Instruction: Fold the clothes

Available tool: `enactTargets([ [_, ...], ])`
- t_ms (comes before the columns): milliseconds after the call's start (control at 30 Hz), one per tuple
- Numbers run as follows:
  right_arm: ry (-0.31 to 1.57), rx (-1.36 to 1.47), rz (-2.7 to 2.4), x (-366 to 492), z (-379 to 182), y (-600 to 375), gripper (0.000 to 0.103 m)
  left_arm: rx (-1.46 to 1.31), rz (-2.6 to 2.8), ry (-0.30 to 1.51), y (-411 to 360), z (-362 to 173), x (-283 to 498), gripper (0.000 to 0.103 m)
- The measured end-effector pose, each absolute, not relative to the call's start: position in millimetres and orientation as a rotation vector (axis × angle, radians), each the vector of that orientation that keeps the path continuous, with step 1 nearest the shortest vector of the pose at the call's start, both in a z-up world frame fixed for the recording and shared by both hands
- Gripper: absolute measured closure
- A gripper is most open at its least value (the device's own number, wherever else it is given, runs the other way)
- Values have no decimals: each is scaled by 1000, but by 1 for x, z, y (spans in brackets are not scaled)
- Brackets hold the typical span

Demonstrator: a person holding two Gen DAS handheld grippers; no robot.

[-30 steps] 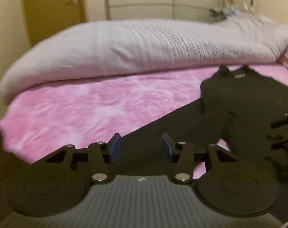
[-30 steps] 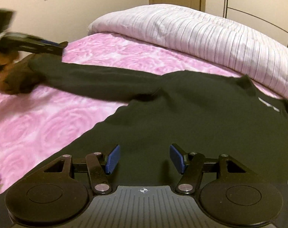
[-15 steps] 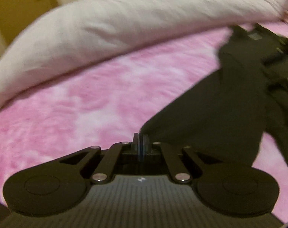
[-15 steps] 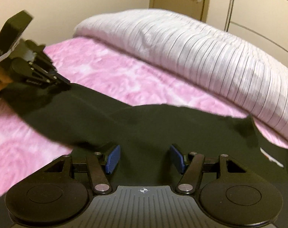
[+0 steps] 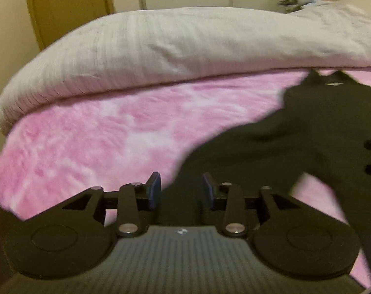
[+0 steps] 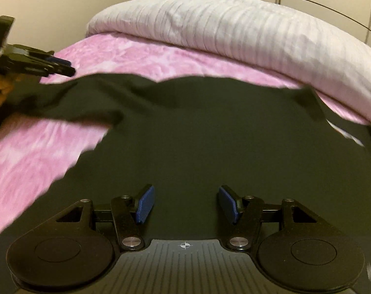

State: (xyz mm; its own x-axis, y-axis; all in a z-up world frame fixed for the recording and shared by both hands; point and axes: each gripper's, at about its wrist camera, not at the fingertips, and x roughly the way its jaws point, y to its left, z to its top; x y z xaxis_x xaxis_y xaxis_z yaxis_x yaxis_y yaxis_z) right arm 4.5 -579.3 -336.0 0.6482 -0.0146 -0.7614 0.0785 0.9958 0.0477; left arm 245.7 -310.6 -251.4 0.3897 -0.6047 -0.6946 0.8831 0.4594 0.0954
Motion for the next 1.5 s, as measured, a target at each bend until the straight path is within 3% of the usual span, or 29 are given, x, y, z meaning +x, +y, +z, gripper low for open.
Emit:
enactTargets([
  [167,916,116,-86,-89,-331,-557,40,489,-1144,690,-279,-252,147,67],
  [400,934,187,-126,-242,-321,-525,28,575,-1311,768,-236,-271,-3,60],
  [567,1008,136,-124,-328,-309,-504,27,642,-1297,770,-196,-280,-68,57],
  [733,987,27,-200,-398,-285,-492,27,773,-1288,606,-164,-265,-121,54],
  [967,993,-493,-177,-459,-302,-448,27,1026,-1261,341,-153,-272,-173,55],
  [1067,967,-587,-192,-461,-316,-452,35,1110,-1249,254,-161,-280,-178,55],
  [1167,954,-660,-185,-458,-328,-456,45,1210,-1237,178,-166,-289,-178,60],
  [1367,915,-782,-158,-451,-347,-458,45,1433,-1227,-15,-172,-318,-182,63],
  [1467,909,-831,-155,-446,-352,-461,45,1503,-1234,-72,-176,-325,-186,70],
  [1500,913,-839,-152,-443,-352,-462,46,1514,-1242,-72,-178,-325,-187,76],
])
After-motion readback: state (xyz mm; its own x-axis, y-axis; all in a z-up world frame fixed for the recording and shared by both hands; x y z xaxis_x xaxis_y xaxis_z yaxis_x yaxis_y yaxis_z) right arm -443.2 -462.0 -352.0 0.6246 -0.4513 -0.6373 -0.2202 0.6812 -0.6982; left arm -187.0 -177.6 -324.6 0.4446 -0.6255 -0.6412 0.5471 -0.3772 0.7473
